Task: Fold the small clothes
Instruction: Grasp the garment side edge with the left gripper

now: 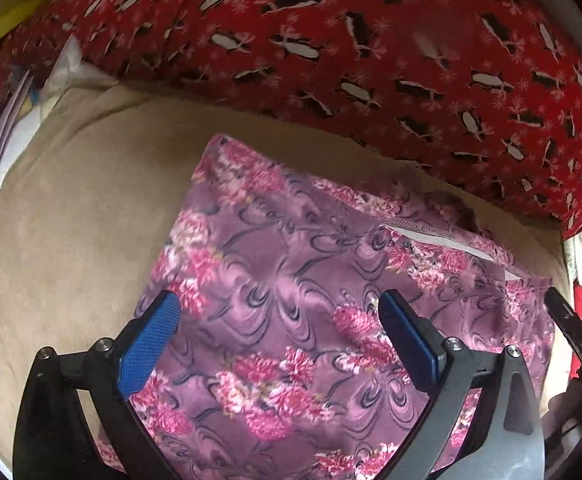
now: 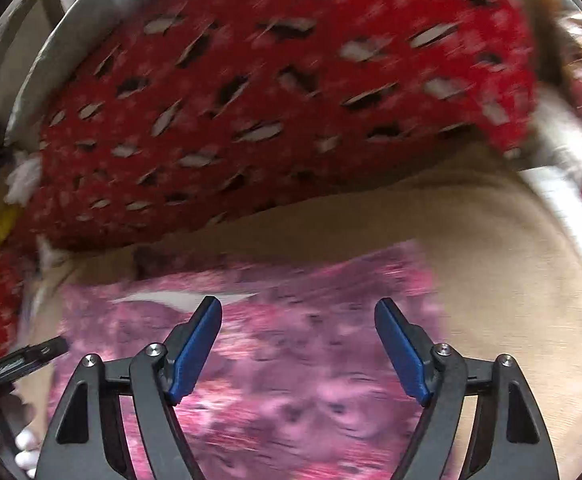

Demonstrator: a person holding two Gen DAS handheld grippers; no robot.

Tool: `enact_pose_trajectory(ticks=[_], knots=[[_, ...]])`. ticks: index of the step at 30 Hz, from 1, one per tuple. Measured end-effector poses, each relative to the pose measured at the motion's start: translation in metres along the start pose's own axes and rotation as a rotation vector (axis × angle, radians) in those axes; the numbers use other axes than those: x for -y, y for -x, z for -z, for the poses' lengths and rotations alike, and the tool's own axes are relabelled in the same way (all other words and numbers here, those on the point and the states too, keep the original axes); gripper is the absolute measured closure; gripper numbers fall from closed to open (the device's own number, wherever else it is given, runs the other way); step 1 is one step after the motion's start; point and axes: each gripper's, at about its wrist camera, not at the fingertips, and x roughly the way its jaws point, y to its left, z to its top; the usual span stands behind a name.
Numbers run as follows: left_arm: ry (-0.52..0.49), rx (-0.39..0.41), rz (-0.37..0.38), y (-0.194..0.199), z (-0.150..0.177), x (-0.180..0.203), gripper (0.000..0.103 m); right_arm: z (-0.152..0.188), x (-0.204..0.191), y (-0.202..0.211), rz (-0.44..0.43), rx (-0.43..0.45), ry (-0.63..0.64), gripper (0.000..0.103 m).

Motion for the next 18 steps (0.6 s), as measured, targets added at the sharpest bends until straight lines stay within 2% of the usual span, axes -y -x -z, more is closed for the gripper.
enact_pose_trajectory(ticks=[3, 4, 6, 7, 8, 9, 10, 11, 12, 13, 15, 17, 18], knots=[[-0.012, -0.004, -0.026, -0.013, 0.000, 0.004, 0.003, 0.003, -0.018, -0.023, -0.100, -0.091, 0.060, 0.025], [-0.017, -0.008, -0.049, -0.019, 0.001, 0.004, 0.003, 0.009, -0.029, -0.034, -0.087, -0.127, 0.119, 0.032], [-0.042, -0.070, -0.111, -0.044, 0.001, -0.001, 0.003, 0.014, -0.044, -0.053, 0.087, -0.146, 0.247, 0.055], [-0.030, -0.092, -0.096, -0.051, 0.001, -0.008, 0.003, 0.013, -0.043, -0.059, 0.115, -0.145, 0.256, 0.056], [0.006, -0.096, -0.045, -0.050, 0.000, -0.018, 0.004, 0.006, -0.038, -0.057, 0.093, -0.138, 0.203, 0.060], [0.035, -0.086, -0.024, -0.043, -0.001, -0.025, 0.007, -0.001, -0.028, -0.050, 0.060, -0.126, 0.110, 0.070], [0.047, -0.076, -0.007, -0.036, -0.001, -0.030, 0.009, -0.008, -0.013, -0.040, 0.008, -0.104, 0.014, 0.070], [0.048, -0.064, 0.014, -0.029, -0.001, -0.033, 0.009, -0.013, 0.005, -0.027, -0.023, -0.064, -0.074, 0.066], [0.047, -0.044, 0.030, -0.020, 0.000, -0.036, 0.009, -0.018, 0.020, -0.016, -0.003, -0.029, -0.131, 0.058], [0.048, -0.035, 0.035, -0.016, 0.001, -0.036, 0.009, -0.021, 0.032, -0.011, 0.017, -0.012, -0.162, 0.051], [0.053, -0.031, 0.069, -0.012, 0.003, -0.034, 0.009, -0.024, 0.052, -0.007, 0.075, -0.016, -0.196, 0.050], [0.055, -0.046, 0.095, -0.011, 0.005, -0.026, 0.009, -0.021, 0.055, -0.019, 0.081, -0.086, -0.182, 0.051], [0.038, -0.041, 0.090, -0.011, 0.005, -0.020, 0.009, -0.019, 0.050, -0.027, 0.047, -0.127, -0.157, 0.065]])
